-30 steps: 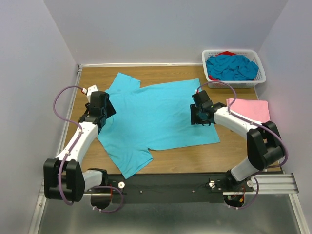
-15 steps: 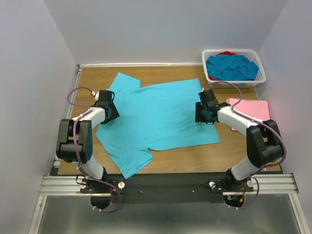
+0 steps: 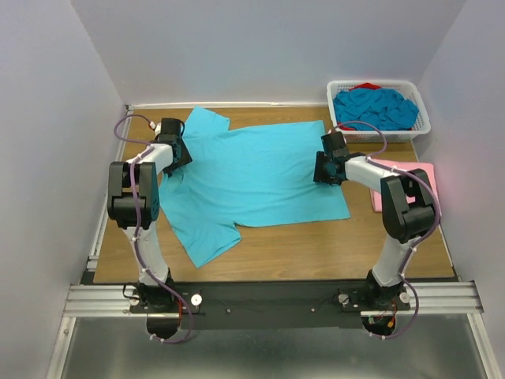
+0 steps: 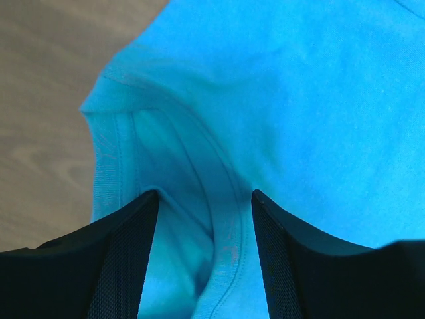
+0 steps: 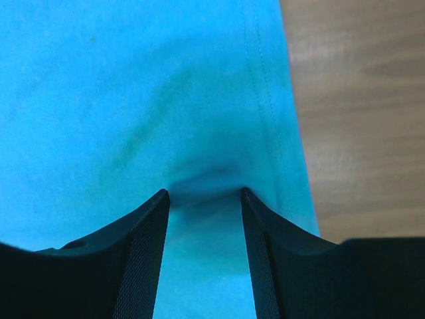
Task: Fold and stack the t-shirts
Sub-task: Flatten the tshirt out
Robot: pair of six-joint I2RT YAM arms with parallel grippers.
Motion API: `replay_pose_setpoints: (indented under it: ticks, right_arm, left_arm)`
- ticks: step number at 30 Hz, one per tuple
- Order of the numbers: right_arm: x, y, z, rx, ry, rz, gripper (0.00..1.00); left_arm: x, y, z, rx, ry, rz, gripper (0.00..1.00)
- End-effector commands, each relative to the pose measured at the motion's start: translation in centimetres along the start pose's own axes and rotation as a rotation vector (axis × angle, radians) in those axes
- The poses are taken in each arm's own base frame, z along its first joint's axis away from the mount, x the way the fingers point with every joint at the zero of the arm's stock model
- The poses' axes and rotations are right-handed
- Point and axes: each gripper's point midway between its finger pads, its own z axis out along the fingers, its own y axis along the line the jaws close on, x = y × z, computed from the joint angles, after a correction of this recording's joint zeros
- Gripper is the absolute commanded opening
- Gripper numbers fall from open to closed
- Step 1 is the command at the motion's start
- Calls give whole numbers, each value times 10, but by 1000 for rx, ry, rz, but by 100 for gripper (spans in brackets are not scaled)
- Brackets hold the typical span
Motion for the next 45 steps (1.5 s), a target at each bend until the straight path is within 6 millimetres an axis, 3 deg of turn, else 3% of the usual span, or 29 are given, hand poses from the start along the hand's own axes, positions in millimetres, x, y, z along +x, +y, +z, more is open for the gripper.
replay_pose_setpoints:
  ticks: [1, 2, 4, 6, 7, 8, 9, 10, 11, 12, 14, 15, 16, 21, 24, 31, 45]
  right_arm:
    - [-19, -1, 23, 11, -12, 24, 55]
    - [-24, -1, 24, 12, -19, 24, 55]
    - [-37, 3, 21, -1, -45, 20, 55]
    - [-52, 9, 8, -30, -81, 21, 56]
    - [-59, 13, -3, -58, -102, 16, 56]
    - [-61, 15, -11, -71, -112, 19, 56]
    - [-55, 14, -16, -76, -99, 20, 56]
    - [-56, 16, -30, -104, -115, 29, 56]
    - [-43, 13, -32, -108, -90, 32, 56]
    - [-34, 14, -37, -126, -75, 39, 56]
    - [-24, 14, -49, -146, -70, 48, 56]
    - [-22, 12, -60, -157, -85, 55, 56]
    - [-7, 9, -61, -158, -58, 66, 56]
    - [27, 9, -84, -230, -31, 81, 56]
    - [36, 6, -89, -233, -30, 80, 56]
    - [46, 2, -93, -230, -31, 82, 56]
    - [46, -3, -97, -210, -54, 85, 56]
  left_arm:
    - [-20, 0, 8, -30, -12, 15, 66]
    - [-29, 9, 10, -43, -19, -7, 66]
    - [-46, 6, 3, -37, -50, -11, 67]
    - [-61, 5, -16, -27, -92, -23, 67]
    - [-55, 9, -22, -34, -87, -24, 68]
    - [-67, 11, -44, -23, -132, -43, 68]
    - [-50, 23, -47, -56, -113, -42, 68]
    - [-54, 27, -70, -49, -149, -70, 68]
    - [-47, 34, -78, -62, -150, -78, 68]
    - [-19, 47, -79, -91, -103, -90, 68]
    - [-6, 57, -102, -80, -117, -119, 66]
    - [7, 61, -106, -73, -99, -122, 65]
    - [31, 70, -112, -77, -73, -133, 63]
    - [92, 90, -119, -81, 33, -108, 59]
    - [109, 93, -120, -74, 71, -105, 57]
    - [129, 84, -118, -28, 140, -106, 55]
    - [140, 86, -123, -43, 190, -132, 47]
